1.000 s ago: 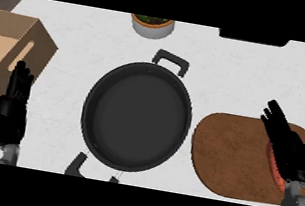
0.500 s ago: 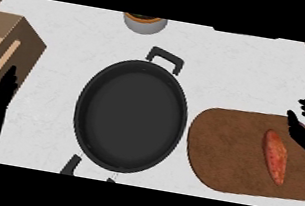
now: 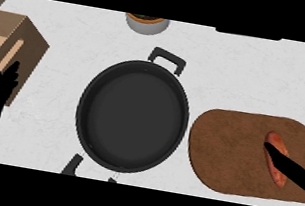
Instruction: Pick the sweet potato from the cutting board and place it in the pot
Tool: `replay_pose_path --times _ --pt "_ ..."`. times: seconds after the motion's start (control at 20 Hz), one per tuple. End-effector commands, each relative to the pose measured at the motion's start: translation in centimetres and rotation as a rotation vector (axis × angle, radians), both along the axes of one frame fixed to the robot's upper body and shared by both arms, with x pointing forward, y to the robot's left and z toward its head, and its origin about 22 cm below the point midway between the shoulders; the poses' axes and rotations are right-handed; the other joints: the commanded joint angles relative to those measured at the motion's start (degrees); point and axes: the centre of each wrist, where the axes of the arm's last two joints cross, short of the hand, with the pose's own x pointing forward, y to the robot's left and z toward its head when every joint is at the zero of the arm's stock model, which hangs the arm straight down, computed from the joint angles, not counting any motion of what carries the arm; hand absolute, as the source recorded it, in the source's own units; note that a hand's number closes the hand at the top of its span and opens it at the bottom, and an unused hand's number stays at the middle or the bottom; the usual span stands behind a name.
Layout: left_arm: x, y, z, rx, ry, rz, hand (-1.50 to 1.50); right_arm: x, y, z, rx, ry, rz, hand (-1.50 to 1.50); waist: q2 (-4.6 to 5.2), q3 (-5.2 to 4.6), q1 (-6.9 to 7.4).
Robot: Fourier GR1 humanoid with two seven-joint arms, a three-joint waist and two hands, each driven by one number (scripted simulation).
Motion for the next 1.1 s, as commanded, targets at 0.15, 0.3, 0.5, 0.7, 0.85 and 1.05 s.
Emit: replay_pose_path --times 0.15,0.3,0.5,0.7,0.85,1.05 --pt "0.6 0.1 0.7 0.009 0.013 -0.013 0.0 -1.9 -1.1 5.5 -0.201 0.319 -0.097 -1.5 -0.13 -0.19 0.05" --pt "1.1 0.9 1.0 0.007 0.012 -0.031 0.0 -1.2 0.0 7.0 -0.25 0.485 -0.106 -1.5 0.26 -0.2 1.3" --pt "1.4 -0.9 1.5 0.001 0.007 -0.039 0.0 -1.8 1.1 10.1 -0.271 0.716 -0.057 -1.5 0.16 -0.09 1.58" --pt "0.7 -1.3 0.5 0.017 0.0 -0.042 0.0 -1.0 1.9 11.3 -0.218 0.877 0.016 -1.5 0.31 0.05 2.06" --pt "1.2 -1.4 0.7 0.014 0.012 -0.031 0.0 -0.1 1.3 12.5 -0.206 0.931 0.014 -1.5 0.32 0.11 1.65" --pt "1.1 -0.2 0.3 0.004 0.003 -0.04 0.0 0.1 3.5 11.5 -0.185 0.965 -0.048 -1.5 0.37 0.06 1.78"
